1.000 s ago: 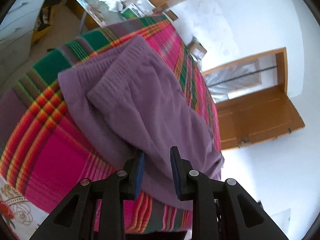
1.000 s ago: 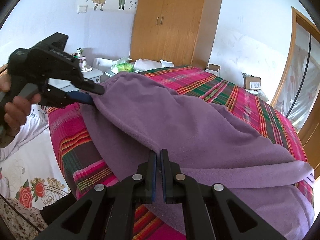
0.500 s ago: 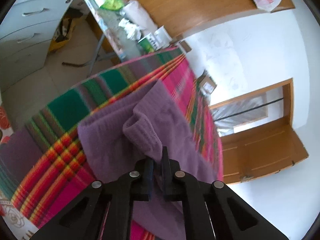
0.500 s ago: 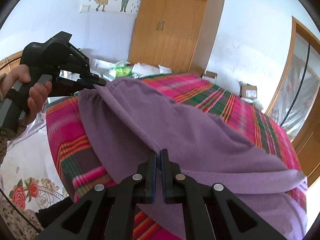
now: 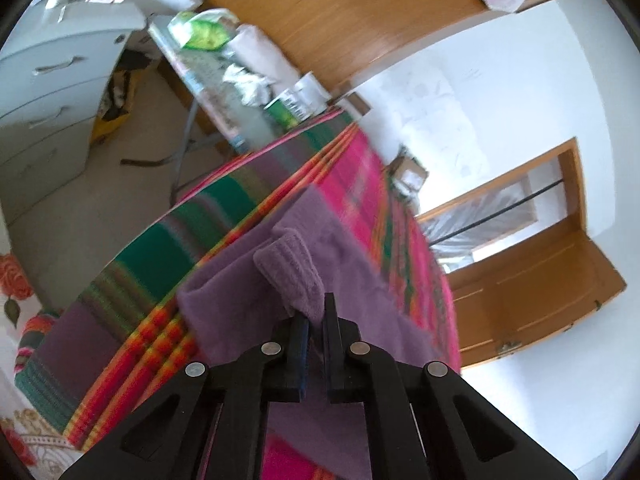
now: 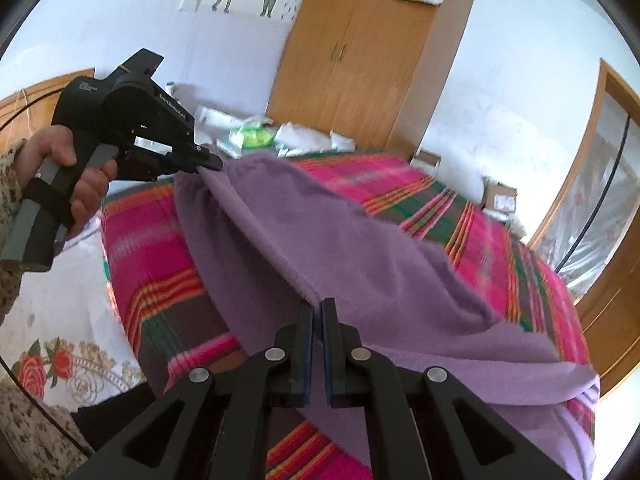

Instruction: Fold clothes

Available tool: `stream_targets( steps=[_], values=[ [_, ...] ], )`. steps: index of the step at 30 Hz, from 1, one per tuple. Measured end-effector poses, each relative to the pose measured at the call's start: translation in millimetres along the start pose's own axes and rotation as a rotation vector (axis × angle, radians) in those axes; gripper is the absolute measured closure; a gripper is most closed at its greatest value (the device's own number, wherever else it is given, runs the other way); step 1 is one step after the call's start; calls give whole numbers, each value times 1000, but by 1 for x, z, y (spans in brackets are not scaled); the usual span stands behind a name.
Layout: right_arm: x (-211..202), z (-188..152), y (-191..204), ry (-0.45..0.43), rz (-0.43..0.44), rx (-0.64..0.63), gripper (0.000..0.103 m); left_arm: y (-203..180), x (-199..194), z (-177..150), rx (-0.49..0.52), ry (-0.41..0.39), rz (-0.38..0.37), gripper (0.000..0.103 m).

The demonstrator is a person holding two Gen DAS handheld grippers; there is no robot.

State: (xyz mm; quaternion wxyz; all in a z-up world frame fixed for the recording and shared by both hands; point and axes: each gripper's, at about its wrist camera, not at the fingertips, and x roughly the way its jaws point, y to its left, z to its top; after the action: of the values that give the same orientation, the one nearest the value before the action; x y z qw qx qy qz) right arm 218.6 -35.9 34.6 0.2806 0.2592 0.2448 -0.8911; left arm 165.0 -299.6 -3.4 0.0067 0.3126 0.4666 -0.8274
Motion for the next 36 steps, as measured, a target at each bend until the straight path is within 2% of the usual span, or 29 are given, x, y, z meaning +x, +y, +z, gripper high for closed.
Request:
stream_targets(
  steps=[5, 18, 21, 27, 30, 34, 36],
  values=[
    [11, -12, 7, 45, 14, -11, 99, 8, 7, -6, 31, 16, 54, 98],
    [18, -23, 4, 78, 61, 17, 96, 12, 7, -11, 33, 13, 98, 98],
    [18, -23, -1, 87, 94, 49, 94, 12, 6, -12, 29, 14, 113, 95],
    [16, -25, -28, 107, 240, 216, 92, 6, 0, -15, 78, 7, 155, 89],
    [11, -30, -35, 104, 283, 254, 92, 4, -5, -17, 95, -5, 187, 86],
    [1, -38, -46, 83, 302, 299, 92, -2, -15, -21, 133, -37, 238, 84],
    [-5, -43, -57, 73, 279, 332, 92, -8, -22, -23, 159, -63, 254, 84]
  ],
)
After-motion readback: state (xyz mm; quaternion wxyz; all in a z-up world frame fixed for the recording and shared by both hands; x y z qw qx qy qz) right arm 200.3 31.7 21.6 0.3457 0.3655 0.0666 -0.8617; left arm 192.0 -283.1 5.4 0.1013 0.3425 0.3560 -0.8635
